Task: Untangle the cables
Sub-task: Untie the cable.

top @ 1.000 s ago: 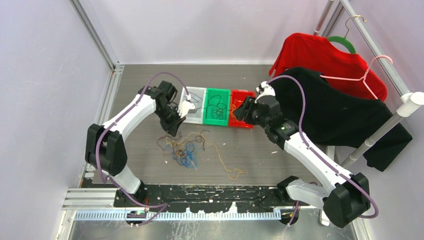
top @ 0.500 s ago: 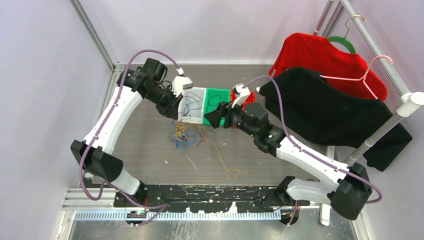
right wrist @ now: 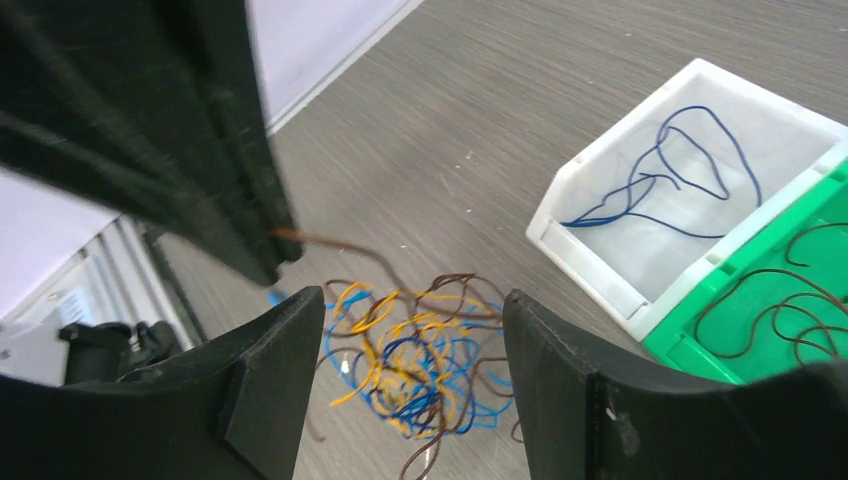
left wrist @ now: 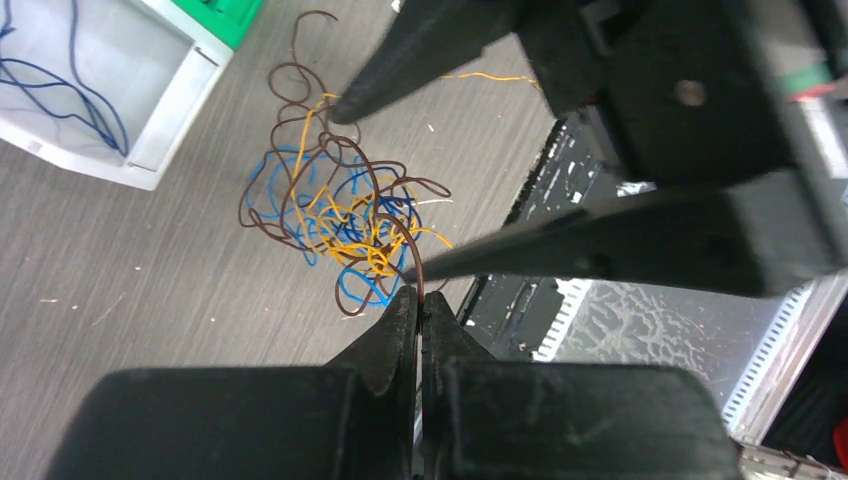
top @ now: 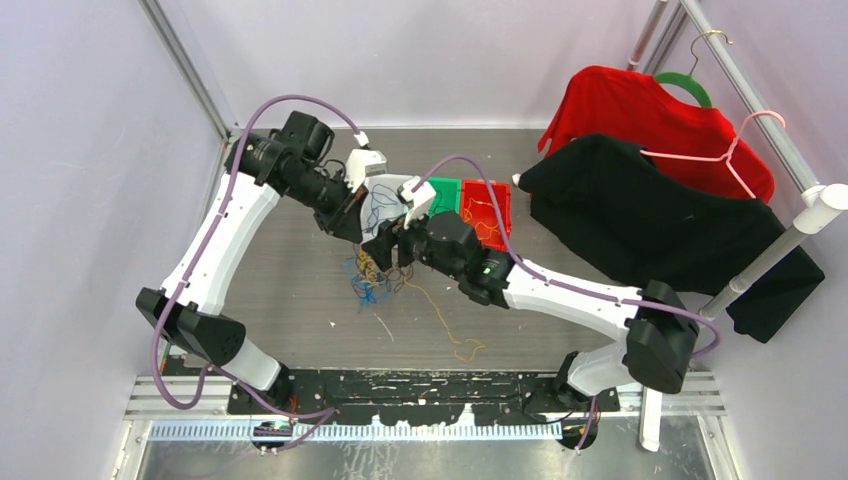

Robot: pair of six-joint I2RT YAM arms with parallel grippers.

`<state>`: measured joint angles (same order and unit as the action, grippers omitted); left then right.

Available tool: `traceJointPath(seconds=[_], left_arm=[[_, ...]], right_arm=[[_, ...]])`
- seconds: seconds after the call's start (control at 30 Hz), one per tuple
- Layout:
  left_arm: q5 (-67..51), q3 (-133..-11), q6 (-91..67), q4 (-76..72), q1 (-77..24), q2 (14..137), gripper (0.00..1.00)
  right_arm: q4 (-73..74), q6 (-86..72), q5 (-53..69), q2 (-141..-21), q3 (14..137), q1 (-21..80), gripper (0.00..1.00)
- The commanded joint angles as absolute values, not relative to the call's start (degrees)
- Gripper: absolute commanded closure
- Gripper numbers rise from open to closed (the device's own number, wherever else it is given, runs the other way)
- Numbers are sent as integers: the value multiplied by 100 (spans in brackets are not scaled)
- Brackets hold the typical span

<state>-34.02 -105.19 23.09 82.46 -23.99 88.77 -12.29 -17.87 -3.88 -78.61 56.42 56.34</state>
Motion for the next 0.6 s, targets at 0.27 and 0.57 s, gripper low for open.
traceJointPath(seconds=[0.27, 0.57], left_arm=[[-4085, -11098, 2818, 8877, -2496, 8511, 100], [-4154, -11299, 3129, 9029, -2511, 8409, 100]], right_arm=[[-2424, -1583, -2323, -8374, 5725, 5778, 33], [-3714, -2011, -1870, -8886, 5520, 5904, 29]])
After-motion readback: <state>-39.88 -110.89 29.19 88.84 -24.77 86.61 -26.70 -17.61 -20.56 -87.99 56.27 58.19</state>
